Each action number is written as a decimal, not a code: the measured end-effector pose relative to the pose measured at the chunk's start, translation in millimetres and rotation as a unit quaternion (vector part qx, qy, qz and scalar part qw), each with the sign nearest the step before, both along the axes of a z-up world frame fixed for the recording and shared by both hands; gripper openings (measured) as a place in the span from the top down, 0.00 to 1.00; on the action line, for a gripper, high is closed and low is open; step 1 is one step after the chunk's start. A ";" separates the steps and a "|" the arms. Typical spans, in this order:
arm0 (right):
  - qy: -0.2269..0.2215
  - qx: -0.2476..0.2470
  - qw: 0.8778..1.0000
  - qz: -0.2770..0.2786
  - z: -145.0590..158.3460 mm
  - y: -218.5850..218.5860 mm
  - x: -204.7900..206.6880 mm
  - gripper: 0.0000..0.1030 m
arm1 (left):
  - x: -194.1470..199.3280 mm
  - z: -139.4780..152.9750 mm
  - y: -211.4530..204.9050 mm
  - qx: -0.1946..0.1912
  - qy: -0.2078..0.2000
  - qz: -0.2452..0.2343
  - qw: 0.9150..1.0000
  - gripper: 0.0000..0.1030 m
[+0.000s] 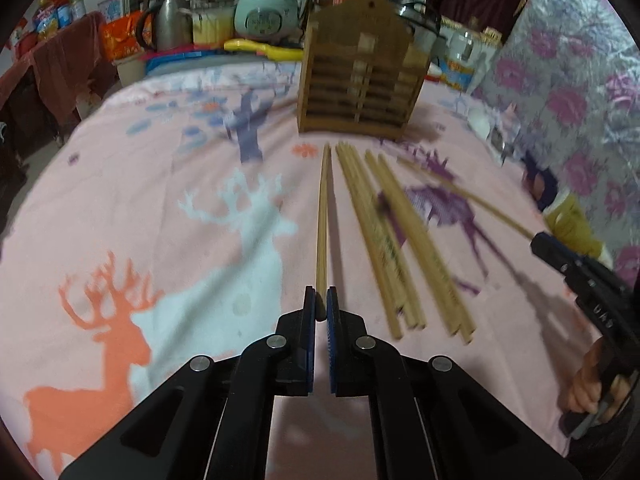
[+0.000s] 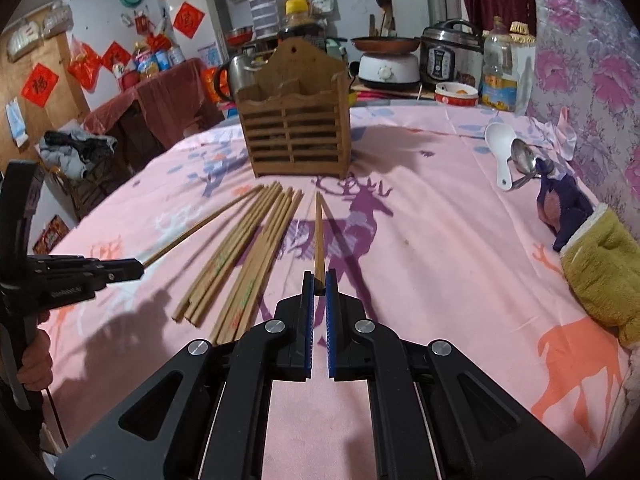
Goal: Organize utensils
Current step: 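Lift the chopsticks with the left tool into the wooden holder while the right tool does likewise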
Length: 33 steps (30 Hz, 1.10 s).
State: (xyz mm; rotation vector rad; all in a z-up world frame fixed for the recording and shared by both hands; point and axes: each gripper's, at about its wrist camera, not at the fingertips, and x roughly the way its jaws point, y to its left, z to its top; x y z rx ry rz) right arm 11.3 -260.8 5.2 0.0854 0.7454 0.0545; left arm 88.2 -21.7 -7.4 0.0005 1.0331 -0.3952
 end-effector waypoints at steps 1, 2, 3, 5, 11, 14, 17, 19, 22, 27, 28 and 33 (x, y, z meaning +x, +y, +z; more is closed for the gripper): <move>-0.005 0.001 1.000 -0.001 5.5 -0.7 1.6 0.94 | 1.9 9.5 -1.5 0.001 -0.010 0.000 1.000 0.95; -0.010 0.001 1.000 -0.001 10.2 -1.0 2.9 0.94 | 3.7 18.0 -2.8 0.000 -0.018 0.002 1.000 0.95; -0.018 0.003 1.000 -0.001 18.2 -0.5 5.2 0.94 | 7.1 28.0 -4.5 -0.001 -0.026 0.004 1.000 0.95; -0.029 0.004 1.000 0.002 30.7 1.6 9.3 0.94 | 13.8 42.5 -6.7 -0.001 -0.038 0.009 0.999 0.95; -0.067 -0.010 0.998 0.004 69.6 10.7 25.9 0.94 | 44.6 92.4 -13.8 -0.021 -0.073 0.026 0.997 0.95; -0.081 -0.005 0.997 0.003 86.4 10.0 36.3 0.94 | 55.3 110.4 -23.2 -0.024 -0.088 0.025 0.996 0.95; -0.086 -0.002 0.996 0.002 94.2 9.8 46.1 0.94 | 64.9 120.5 -33.4 -0.018 -0.094 0.020 0.995 0.95; -0.087 -0.002 0.996 0.002 99.9 9.3 54.4 0.94 | 72.6 128.0 -40.7 -0.011 -0.096 0.018 0.995 0.95; -0.099 -0.004 0.995 0.001 114.9 7.0 64.8 0.94 | 83.8 149.5 -46.5 -0.013 -0.106 0.016 0.994 0.95; -0.138 -0.004 0.990 0.004 151.4 7.5 78.7 0.94 | 92.7 202.6 -53.2 -0.017 -0.149 0.019 0.988 0.95; -0.148 -0.006 0.989 0.004 160.0 9.0 83.7 0.94 | 94.2 211.6 -55.2 -0.017 -0.158 0.021 0.987 0.95; -0.188 0.000 0.982 0.000 187.8 16.1 113.3 0.94 | 113.5 253.6 -66.4 -0.022 -0.218 0.044 0.975 0.95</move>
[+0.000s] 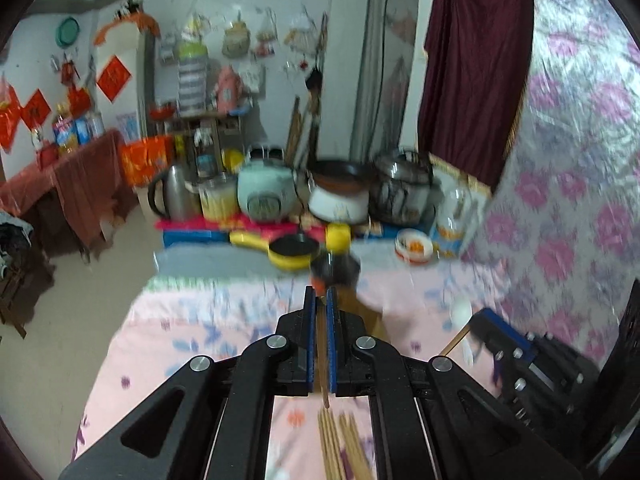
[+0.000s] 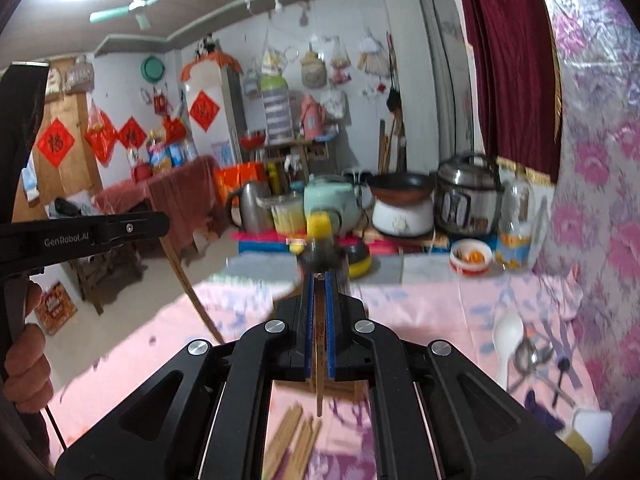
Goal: Organize utensils
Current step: 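Lift the chopsticks with the left tool into the wooden holder while the right tool does likewise, then open both tools to drop the chopsticks into the holder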
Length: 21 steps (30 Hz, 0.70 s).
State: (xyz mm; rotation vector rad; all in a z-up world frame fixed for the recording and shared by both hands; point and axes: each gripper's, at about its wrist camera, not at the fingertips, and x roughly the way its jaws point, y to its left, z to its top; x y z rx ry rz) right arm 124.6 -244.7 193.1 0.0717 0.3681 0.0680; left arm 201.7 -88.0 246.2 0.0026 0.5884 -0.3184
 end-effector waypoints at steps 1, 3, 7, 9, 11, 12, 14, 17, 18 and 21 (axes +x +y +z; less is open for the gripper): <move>-0.016 -0.001 1.000 -0.009 3.7 0.7 7.8 0.94 | 5.1 4.3 -2.4 -0.002 -0.010 0.005 1.000 0.95; -0.042 -0.011 0.999 -0.028 6.7 2.8 19.0 0.94 | 17.0 8.8 -7.9 -0.005 -0.035 0.019 0.999 0.95; -0.068 -0.019 0.996 -0.050 -2.7 2.9 44.6 0.94 | 39.4 -4.4 -16.2 -0.006 -0.056 0.034 0.998 0.95; -0.066 -0.018 0.996 -0.053 -14.6 1.2 57.8 0.94 | 55.0 -27.7 -19.1 -0.006 -0.040 0.031 0.999 0.94; -0.037 -0.015 0.998 -0.044 -32.2 -2.1 74.3 0.93 | 68.8 -53.6 -18.5 -0.006 -0.011 0.028 1.000 0.94; -0.023 -0.012 0.999 -0.038 -39.0 -3.2 78.9 0.92 | 74.6 -68.4 -16.4 -0.010 0.009 0.024 1.000 0.94; 0.015 0.003 0.999 -0.033 -61.2 -10.1 86.8 0.89 | 77.7 -89.0 -8.3 -0.019 0.033 0.026 0.999 0.94; 0.027 0.016 0.999 -0.034 -70.6 -17.4 77.6 0.88 | 73.8 -106.5 4.9 -0.021 0.055 0.026 0.998 0.76; 0.024 0.019 0.999 -0.037 -70.2 -19.9 70.5 0.87 | 70.0 -109.7 9.7 -0.022 0.060 0.031 0.997 0.66; 0.025 0.031 0.998 -0.039 -69.9 -24.7 54.0 0.83 | 54.7 -113.6 24.0 -0.034 0.057 0.047 0.997 0.43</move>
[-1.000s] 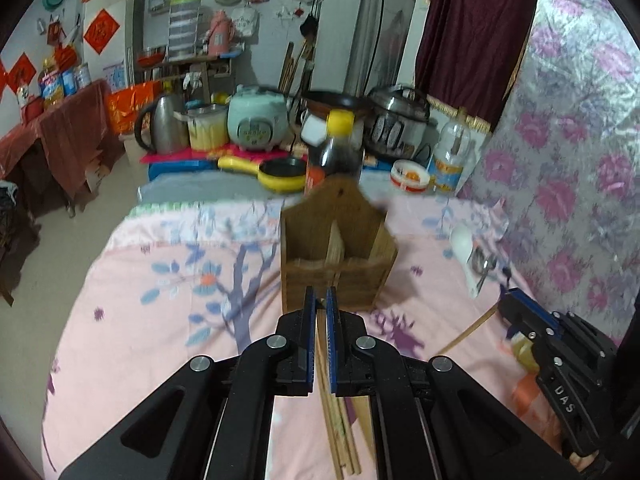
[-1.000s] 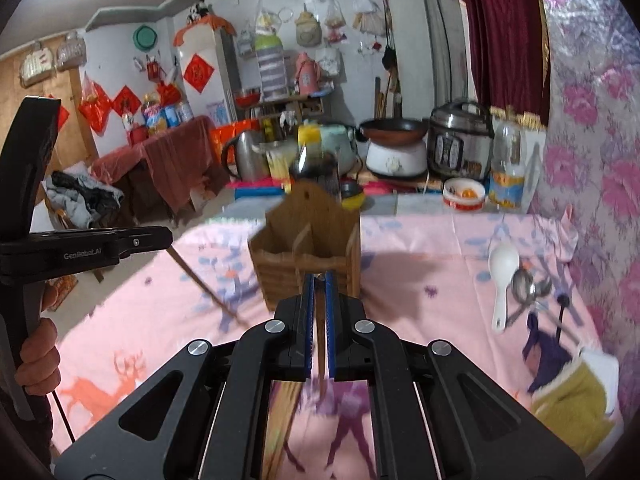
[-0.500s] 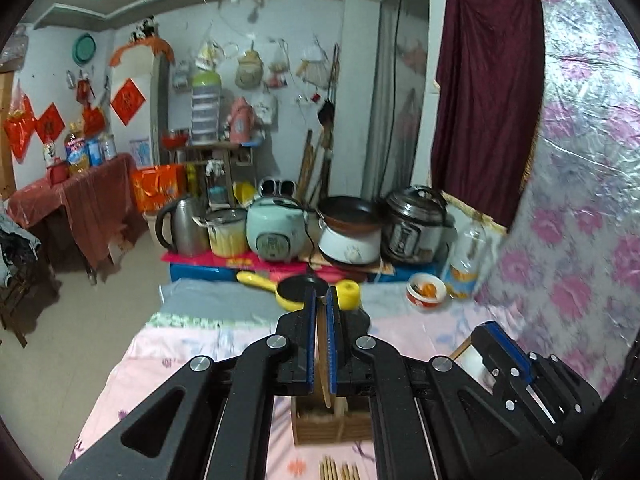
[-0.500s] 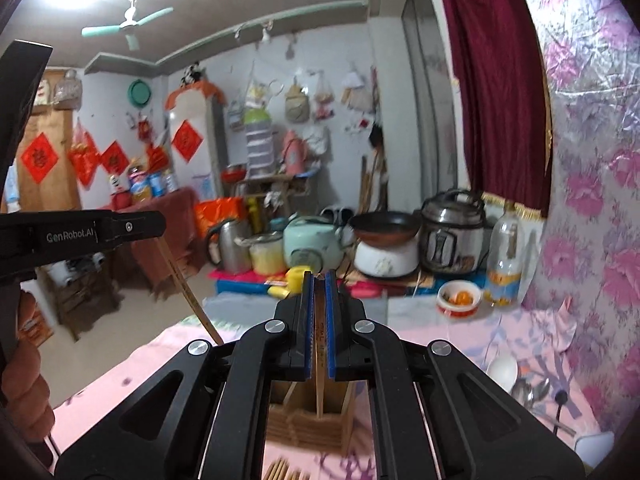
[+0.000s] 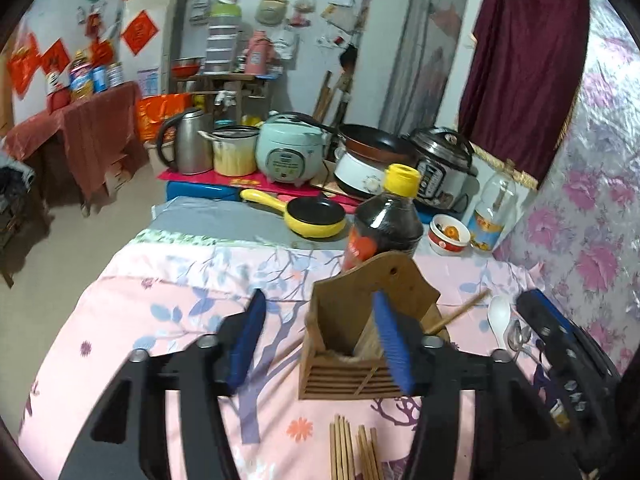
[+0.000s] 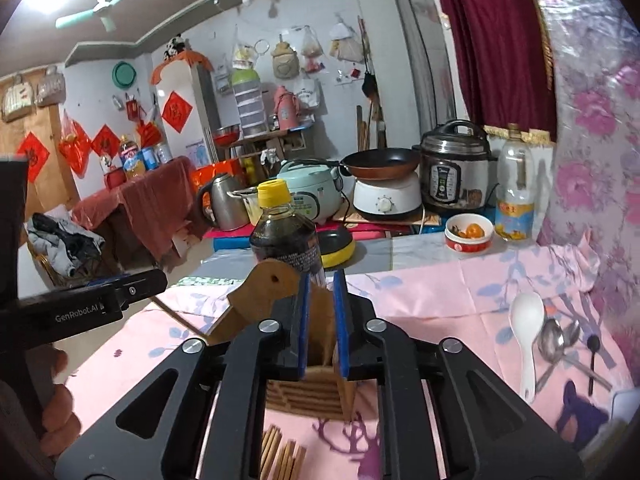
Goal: Organize utensils
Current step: 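Open both tools to drop the chopsticks into the holder, then move both open tools back down to the loose chopsticks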
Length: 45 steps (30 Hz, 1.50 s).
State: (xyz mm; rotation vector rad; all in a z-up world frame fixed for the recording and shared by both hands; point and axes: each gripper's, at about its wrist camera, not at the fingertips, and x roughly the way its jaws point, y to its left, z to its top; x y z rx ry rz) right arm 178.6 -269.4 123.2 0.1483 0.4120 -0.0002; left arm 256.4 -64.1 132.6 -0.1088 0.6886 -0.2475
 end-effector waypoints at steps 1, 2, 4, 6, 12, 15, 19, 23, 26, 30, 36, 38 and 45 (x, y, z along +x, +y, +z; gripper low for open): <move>-0.001 0.009 1.000 0.000 0.1 -1.8 -11.3 0.81 | -7.2 -0.4 5.3 -0.005 0.001 0.001 1.000 0.41; -0.001 0.013 1.000 0.001 0.1 -1.2 -17.0 0.79 | -14.2 -1.6 9.8 -0.011 0.004 0.002 1.000 0.39; 0.000 0.023 1.000 -0.001 -0.6 -3.9 -39.2 0.73 | -31.0 -4.8 20.3 -0.022 0.010 0.007 1.000 0.35; 0.003 0.030 1.000 -0.004 -5.3 -5.2 -59.7 0.65 | -52.6 -11.3 30.4 -0.025 0.012 0.012 1.000 0.29; 0.032 0.017 0.999 0.007 -34.2 8.3 -117.7 0.46 | -114.4 -50.3 48.6 -0.009 0.038 0.012 0.999 0.14; 0.051 0.006 0.999 0.015 -58.4 15.5 -144.7 0.41 | -139.8 -82.7 55.7 -0.006 0.075 0.006 0.997 0.14; 0.087 0.017 0.996 0.017 -90.1 13.7 -164.9 0.39 | -162.6 -124.9 62.2 -0.005 0.126 -0.003 0.992 0.14; 0.110 0.022 0.993 0.020 -105.1 8.2 -174.9 0.35 | -182.3 -141.4 60.7 0.009 0.142 -0.022 0.990 0.14; 0.123 0.022 0.992 0.021 -113.4 7.7 -180.2 0.32 | -193.9 -148.3 51.4 0.034 0.142 -0.053 0.988 0.14; 0.137 0.026 0.990 0.021 -119.5 6.3 -177.2 0.32 | -199.7 -161.7 35.4 0.067 0.158 -0.084 0.982 0.14; 0.154 0.026 0.988 0.020 -125.5 6.9 -174.3 0.31 | -198.2 -168.5 19.0 0.101 0.162 -0.102 0.976 0.14; 0.158 0.026 0.987 0.022 -126.9 7.3 -173.4 0.31 | -193.4 -174.9 13.6 0.119 0.176 -0.101 0.972 0.14; 0.185 0.028 0.981 0.046 -135.7 12.3 -168.8 0.31 | -174.0 -183.0 25.5 0.129 0.198 -0.055 0.970 0.05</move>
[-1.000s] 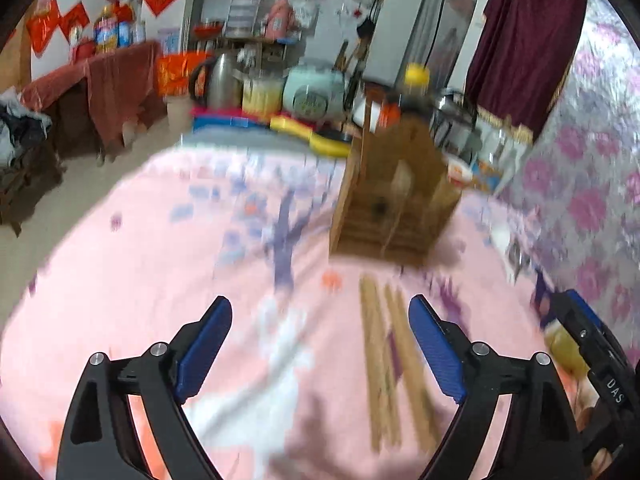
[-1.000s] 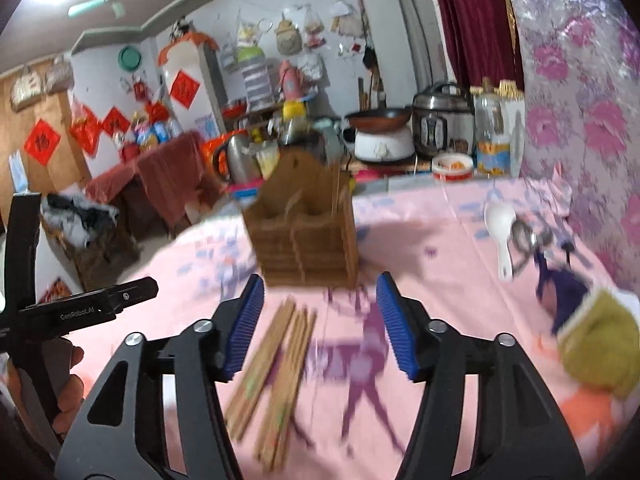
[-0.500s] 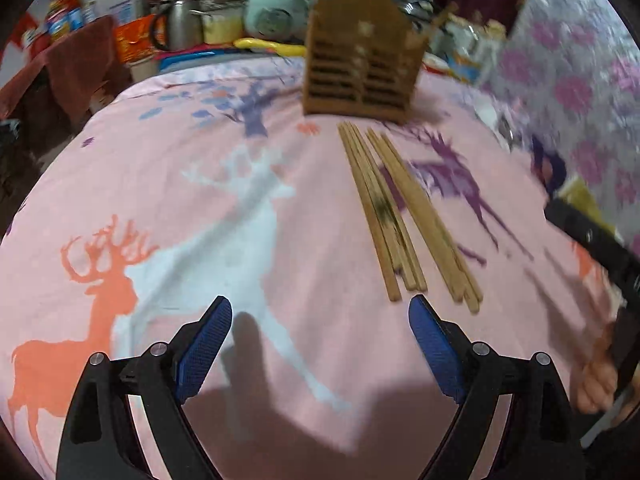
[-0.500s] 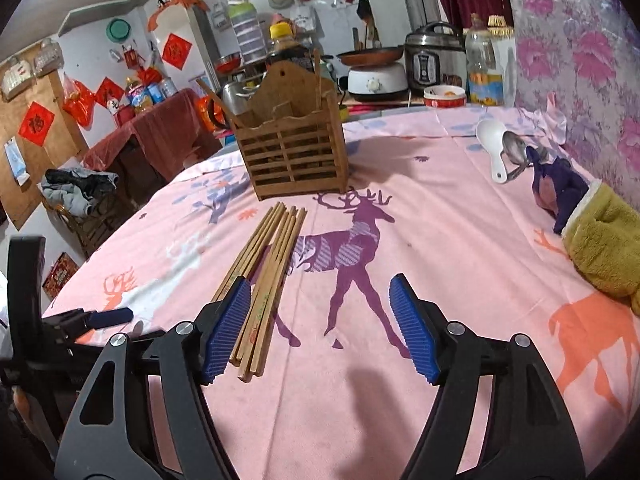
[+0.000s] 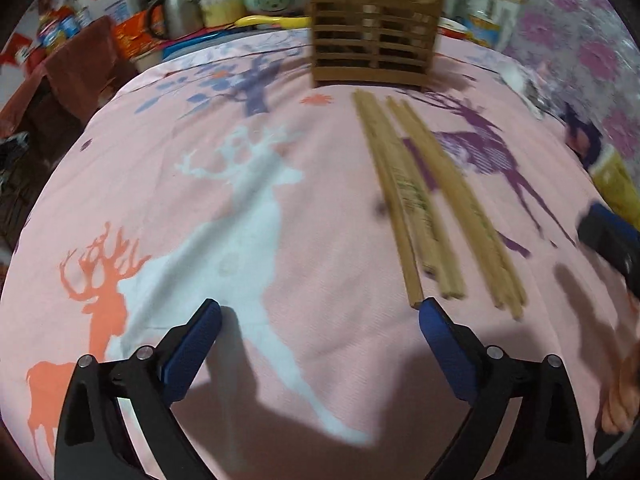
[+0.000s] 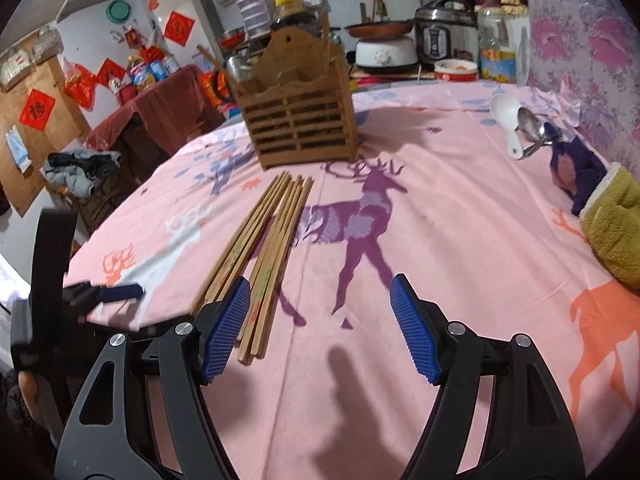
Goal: Organize utensils
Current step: 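Move both open tools back down to the loose chopsticks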
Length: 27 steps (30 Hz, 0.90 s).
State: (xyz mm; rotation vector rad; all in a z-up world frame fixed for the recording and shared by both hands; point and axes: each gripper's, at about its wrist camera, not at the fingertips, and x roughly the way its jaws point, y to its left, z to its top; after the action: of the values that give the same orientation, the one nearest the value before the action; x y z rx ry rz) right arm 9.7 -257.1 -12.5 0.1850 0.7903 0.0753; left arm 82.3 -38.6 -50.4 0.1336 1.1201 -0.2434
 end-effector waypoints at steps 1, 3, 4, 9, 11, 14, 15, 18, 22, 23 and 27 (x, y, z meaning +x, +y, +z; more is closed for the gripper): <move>0.006 -0.003 1.000 0.005 -2.0 1.9 0.8 0.31 | 2.8 0.2 5.8 -0.004 0.000 0.012 1.000 0.05; 0.019 -0.010 1.000 0.017 -6.6 7.0 1.8 0.31 | 6.3 1.6 16.5 -0.016 -0.001 0.033 0.999 0.05; 0.026 -0.016 0.999 0.023 -8.5 9.4 2.2 0.31 | 6.6 2.1 19.3 -0.020 -0.002 0.038 0.999 0.05; 0.048 -0.070 0.995 0.047 -17.3 27.1 2.2 0.31 | 5.4 2.9 17.0 -0.011 -0.004 0.034 0.999 0.05; 0.055 -0.089 0.992 0.067 -19.7 36.0 1.2 0.31 | 4.6 2.2 13.7 0.000 -0.005 0.031 1.000 0.05; 0.064 -0.121 0.988 0.077 -22.2 44.8 0.2 0.31 | 4.5 1.7 14.1 0.001 -0.005 0.030 1.000 0.05; 0.067 -0.128 0.986 0.079 -23.2 46.3 0.2 0.31 | 4.4 1.8 14.8 0.000 -0.005 0.030 1.000 0.05; 0.066 -0.147 0.983 0.085 -24.0 52.4 -2.1 0.33 | 4.2 0.8 15.2 0.001 -0.006 0.030 1.000 0.05; 0.064 -0.149 0.983 0.091 -22.8 54.0 -4.5 0.33 | 3.8 0.5 15.2 0.002 -0.006 0.030 1.000 0.05; 0.065 -0.150 0.982 0.094 -23.3 55.0 -4.3 0.33 | 3.7 0.3 15.0 0.002 -0.006 0.030 1.000 0.05; 0.072 -0.143 0.984 0.083 -24.8 49.4 -2.5 0.37 | 3.5 0.1 14.9 0.002 -0.007 0.030 1.000 0.05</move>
State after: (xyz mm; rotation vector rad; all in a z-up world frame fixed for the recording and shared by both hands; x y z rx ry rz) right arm 7.3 -207.7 -37.3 -0.1498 0.9497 0.1056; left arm 85.8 -23.7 -50.3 0.1057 1.1100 -0.1871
